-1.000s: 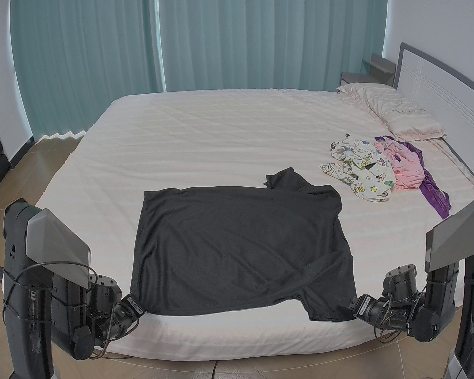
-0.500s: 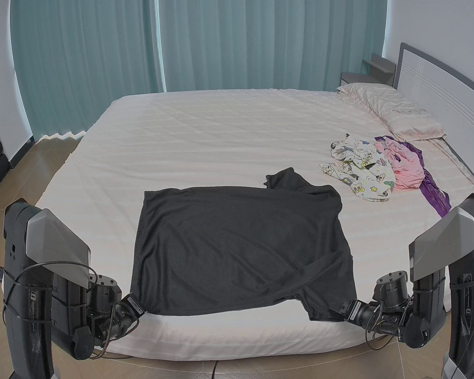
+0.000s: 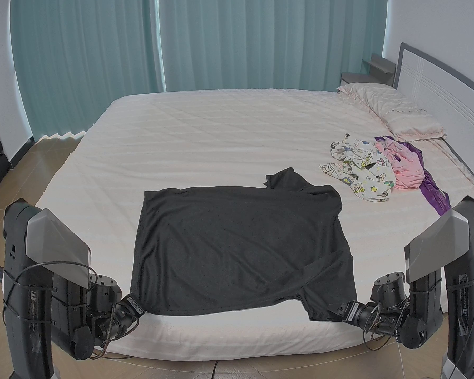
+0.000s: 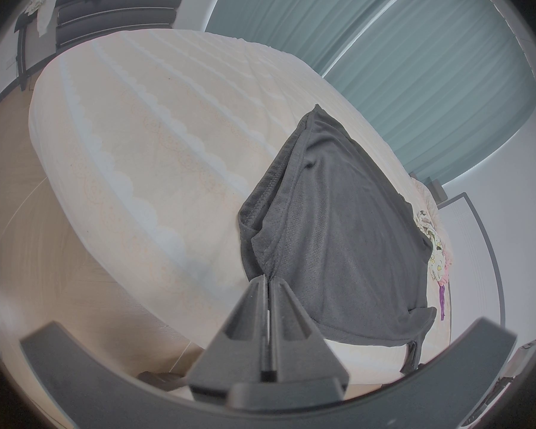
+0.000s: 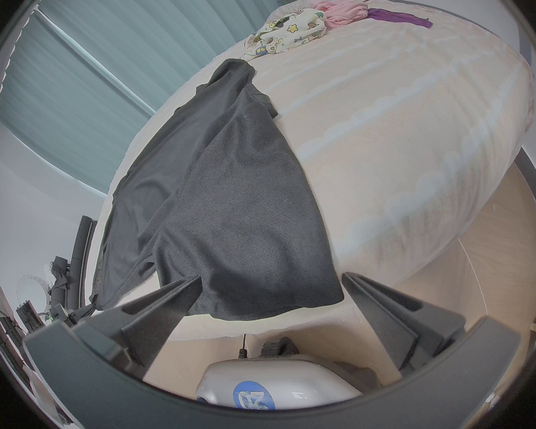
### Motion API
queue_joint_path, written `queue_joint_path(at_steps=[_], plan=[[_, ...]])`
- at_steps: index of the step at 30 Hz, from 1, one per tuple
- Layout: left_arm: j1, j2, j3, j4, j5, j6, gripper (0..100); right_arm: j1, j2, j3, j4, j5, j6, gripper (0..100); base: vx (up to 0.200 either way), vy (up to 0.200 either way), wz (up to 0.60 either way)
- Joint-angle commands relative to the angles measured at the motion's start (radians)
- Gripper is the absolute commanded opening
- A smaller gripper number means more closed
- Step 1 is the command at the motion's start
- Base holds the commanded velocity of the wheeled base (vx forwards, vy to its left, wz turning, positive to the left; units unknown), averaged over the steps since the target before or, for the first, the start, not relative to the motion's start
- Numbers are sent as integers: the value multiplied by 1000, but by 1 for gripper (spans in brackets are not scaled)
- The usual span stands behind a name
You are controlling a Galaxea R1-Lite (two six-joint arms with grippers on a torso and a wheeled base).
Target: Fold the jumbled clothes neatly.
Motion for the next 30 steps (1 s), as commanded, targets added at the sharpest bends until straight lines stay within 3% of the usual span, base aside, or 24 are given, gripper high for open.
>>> queue_joint_path(at_steps=[1,8,9,19,30], plan=[[0,1,0,-16,0,0,0,1,13,-7,-1,0,-1,100,0,0,0],[0,1,0,-16,0,0,0,1,13,-10,-1,0,-1,100,0,0,0],[0,1,0,-16,0,0,0,1,13,-10,-1,0,-1,0,0,0,0],[0,1,0,-16,-1,0,0,-1,8,1,-1,2,-1,0,0,0,0],[1,-2,2,-16,-4,0,0,-70,-90,177,-78,49,-6,0,0,0,0]])
